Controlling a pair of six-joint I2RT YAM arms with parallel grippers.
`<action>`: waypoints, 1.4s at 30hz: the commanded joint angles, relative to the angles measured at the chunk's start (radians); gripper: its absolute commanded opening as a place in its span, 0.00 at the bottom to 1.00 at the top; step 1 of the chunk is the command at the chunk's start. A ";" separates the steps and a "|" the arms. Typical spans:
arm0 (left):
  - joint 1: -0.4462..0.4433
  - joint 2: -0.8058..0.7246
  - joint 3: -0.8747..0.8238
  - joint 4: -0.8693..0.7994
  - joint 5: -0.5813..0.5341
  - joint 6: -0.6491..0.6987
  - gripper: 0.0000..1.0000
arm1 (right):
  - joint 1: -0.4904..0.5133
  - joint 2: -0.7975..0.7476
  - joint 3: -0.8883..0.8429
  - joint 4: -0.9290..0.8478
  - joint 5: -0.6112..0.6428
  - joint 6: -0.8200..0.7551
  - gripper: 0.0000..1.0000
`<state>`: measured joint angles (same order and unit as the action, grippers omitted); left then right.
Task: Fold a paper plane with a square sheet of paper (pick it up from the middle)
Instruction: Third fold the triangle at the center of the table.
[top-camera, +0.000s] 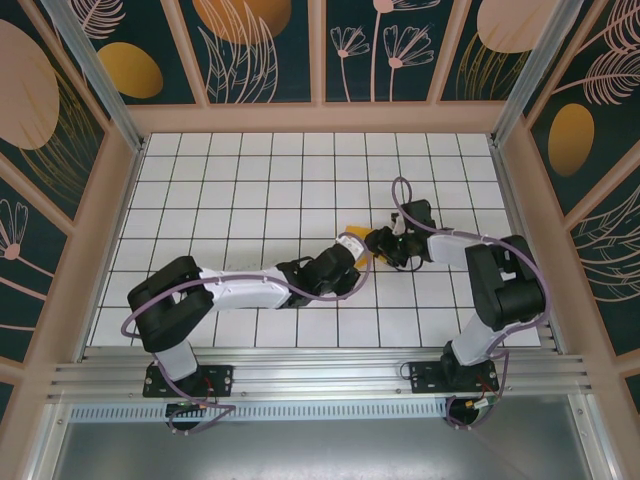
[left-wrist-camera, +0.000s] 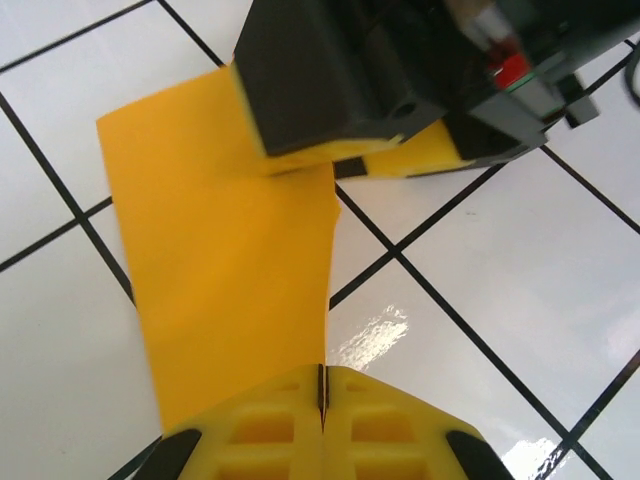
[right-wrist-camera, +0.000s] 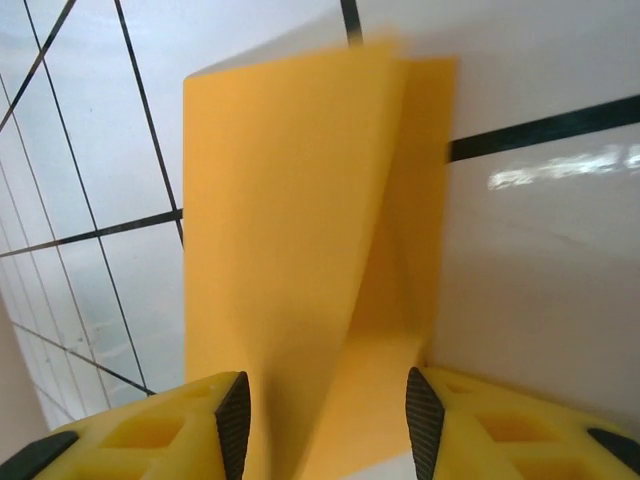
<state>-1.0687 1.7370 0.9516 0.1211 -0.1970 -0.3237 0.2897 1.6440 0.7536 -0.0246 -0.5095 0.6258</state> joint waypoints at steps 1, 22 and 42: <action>0.016 -0.017 -0.028 0.051 0.100 -0.029 0.00 | -0.003 -0.056 0.039 -0.045 0.075 -0.036 0.50; 0.054 -0.006 -0.034 0.060 0.229 -0.039 0.00 | 0.048 0.023 0.161 -0.065 0.016 -0.132 0.19; 0.121 0.047 0.007 0.035 0.331 -0.080 0.00 | 0.119 0.295 0.336 -0.258 0.136 -0.365 0.13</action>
<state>-0.9653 1.7760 0.9333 0.1539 0.1001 -0.3798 0.3908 1.9011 1.0893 -0.2256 -0.3969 0.3141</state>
